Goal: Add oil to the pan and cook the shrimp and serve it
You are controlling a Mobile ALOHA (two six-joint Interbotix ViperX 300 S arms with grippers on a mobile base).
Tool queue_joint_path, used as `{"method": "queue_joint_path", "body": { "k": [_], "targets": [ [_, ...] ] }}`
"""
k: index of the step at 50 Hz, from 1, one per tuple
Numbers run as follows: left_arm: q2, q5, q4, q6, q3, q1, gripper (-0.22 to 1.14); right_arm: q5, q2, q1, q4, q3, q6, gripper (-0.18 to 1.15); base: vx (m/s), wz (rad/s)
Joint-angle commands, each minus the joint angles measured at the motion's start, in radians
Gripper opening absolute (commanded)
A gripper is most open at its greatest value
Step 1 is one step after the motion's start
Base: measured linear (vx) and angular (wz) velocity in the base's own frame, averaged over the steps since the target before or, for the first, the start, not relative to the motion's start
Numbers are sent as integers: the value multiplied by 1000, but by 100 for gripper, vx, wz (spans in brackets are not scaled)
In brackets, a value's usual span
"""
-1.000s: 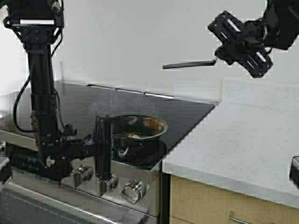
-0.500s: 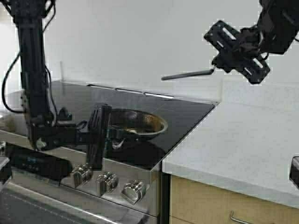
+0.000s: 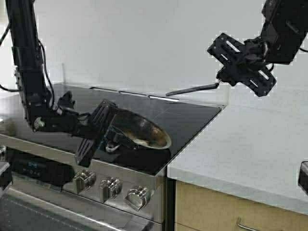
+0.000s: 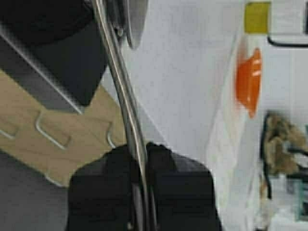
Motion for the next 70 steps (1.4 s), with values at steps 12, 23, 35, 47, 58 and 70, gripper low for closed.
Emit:
{"method": "queue_joint_path", "body": {
  "k": [12, 23, 35, 47, 58, 70],
  "targets": [
    [-69, 6, -3, 37, -9, -2, 3, -5, -9, 0, -5, -21, -5, 8, 0, 0],
    [-64, 8, -3, 38, -3, -3, 3, 17, 71, 0, -9, -83, -77, 8, 0, 0],
    [-52, 14, 0, 38, 3, -2, 3, 48, 210, 57, -3, -281, -276, 8, 0, 0],
    [-44, 14, 0, 32, 2, -2, 3, 41, 362, 95, 6, -471, -410, 8, 0, 0],
    [-44, 12, 0, 20, 2, -3, 3, 48, 454, 120, 5, -531, -428, 8, 0, 0],
    [-44, 11, -6, 8, -8, -2, 3, 51, 486, 138, 6, -540, -494, 8, 0, 0]
  ]
}}
